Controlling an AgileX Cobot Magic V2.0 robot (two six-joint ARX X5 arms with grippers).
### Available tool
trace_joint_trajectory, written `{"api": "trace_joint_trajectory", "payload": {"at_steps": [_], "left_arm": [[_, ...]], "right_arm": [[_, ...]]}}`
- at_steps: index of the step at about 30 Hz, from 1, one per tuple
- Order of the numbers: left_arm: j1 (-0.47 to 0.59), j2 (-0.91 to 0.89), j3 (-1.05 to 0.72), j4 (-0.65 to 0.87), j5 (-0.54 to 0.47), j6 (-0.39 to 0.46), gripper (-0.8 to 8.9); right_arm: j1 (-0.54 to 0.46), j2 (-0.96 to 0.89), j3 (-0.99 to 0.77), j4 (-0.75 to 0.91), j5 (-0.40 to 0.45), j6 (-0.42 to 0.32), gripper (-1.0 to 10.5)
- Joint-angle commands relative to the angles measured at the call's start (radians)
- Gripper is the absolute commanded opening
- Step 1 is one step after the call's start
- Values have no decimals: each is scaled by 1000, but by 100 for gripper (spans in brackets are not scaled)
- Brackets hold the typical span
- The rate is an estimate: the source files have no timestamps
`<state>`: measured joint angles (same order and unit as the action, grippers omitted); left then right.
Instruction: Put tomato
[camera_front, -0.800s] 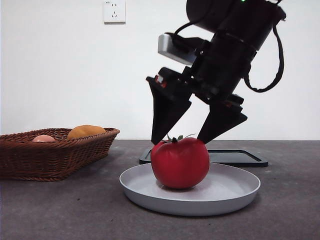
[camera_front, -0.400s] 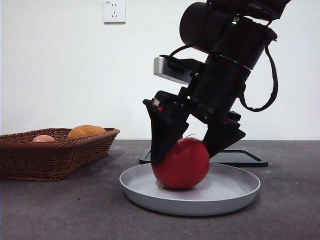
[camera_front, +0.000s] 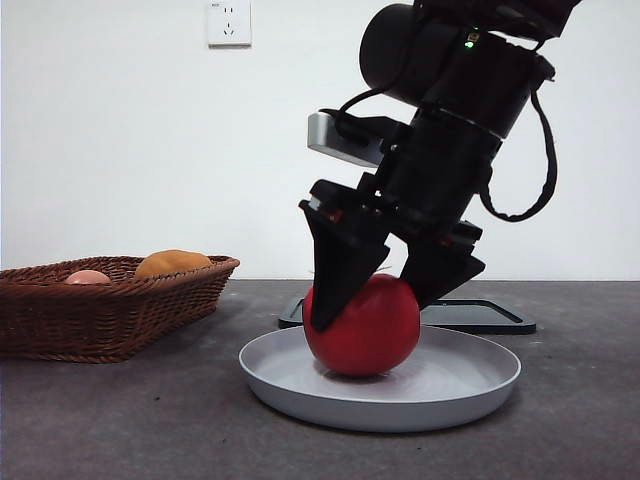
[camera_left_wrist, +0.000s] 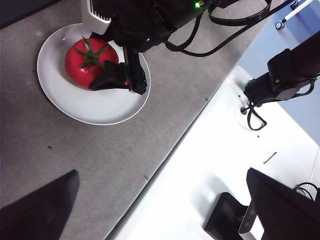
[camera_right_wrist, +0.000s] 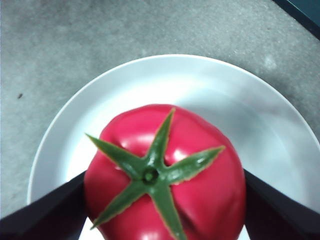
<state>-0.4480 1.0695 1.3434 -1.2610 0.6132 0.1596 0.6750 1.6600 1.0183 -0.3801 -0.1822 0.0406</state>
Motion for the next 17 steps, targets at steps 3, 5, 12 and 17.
{"api": "trace_joint_trajectory", "payload": {"at_steps": [3,5,12,17], "left_arm": [[-5,6,23,5,8,13,589],[-5,6,23,5,8,13,590],[-5,6,23,4,8,12,590],[-5,6,23,5,8,12,590]], "right_arm": [[3,-52,50,-14,1,-3,290],[-6,-69,75,-27,5,-4,290],[-77,-64,217,-66,34,-34,290],[-159,-11,325,-63,34,-57,290]]}}
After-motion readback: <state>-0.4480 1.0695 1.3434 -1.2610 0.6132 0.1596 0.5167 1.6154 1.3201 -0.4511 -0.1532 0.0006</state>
